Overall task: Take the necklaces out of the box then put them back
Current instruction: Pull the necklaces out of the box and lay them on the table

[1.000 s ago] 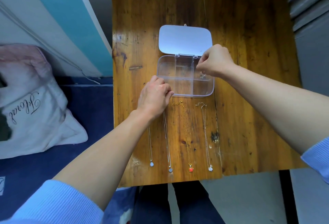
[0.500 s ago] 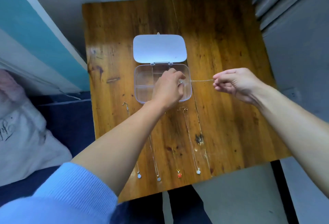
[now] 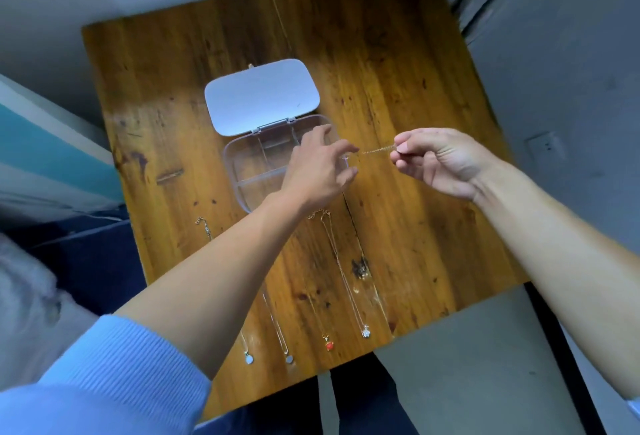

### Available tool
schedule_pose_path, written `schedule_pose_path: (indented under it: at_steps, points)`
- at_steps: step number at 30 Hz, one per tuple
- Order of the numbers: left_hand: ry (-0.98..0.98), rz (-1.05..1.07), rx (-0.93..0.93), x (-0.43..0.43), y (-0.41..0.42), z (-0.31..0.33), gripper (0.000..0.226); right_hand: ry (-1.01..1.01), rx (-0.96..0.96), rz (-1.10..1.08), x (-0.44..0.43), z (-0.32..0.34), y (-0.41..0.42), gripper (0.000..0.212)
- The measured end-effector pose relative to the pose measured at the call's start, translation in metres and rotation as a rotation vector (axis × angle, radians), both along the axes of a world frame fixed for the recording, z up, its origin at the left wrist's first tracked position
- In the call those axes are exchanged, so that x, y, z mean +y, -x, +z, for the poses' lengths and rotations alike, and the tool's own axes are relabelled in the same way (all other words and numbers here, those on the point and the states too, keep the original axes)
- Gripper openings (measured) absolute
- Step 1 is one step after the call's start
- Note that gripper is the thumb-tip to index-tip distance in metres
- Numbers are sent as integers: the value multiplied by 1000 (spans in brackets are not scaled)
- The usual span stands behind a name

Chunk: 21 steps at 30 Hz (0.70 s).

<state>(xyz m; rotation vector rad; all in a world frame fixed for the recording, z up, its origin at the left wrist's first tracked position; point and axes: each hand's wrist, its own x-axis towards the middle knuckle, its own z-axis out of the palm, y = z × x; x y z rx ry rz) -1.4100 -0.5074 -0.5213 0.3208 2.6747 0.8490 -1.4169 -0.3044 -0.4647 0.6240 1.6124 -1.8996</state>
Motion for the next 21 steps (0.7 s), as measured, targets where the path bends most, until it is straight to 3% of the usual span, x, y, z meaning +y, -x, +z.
schedule_pose_path:
  at_steps: [6,11,18,21]
  points:
    - [31,52,28,9,-8,-4,21,132,-4,-25,7,6,10,19]
    - [-253,166,-71,-9,0,10,23,163,-30,-170,30,6,15,24]
    - [-708,279,-540,-39,7,50,25,-216,-56,-136,60,-26,-13,16]
    - [-739,287,-660,-40,-1,48,23,-381,-124,-58,66,-48,-43,12]
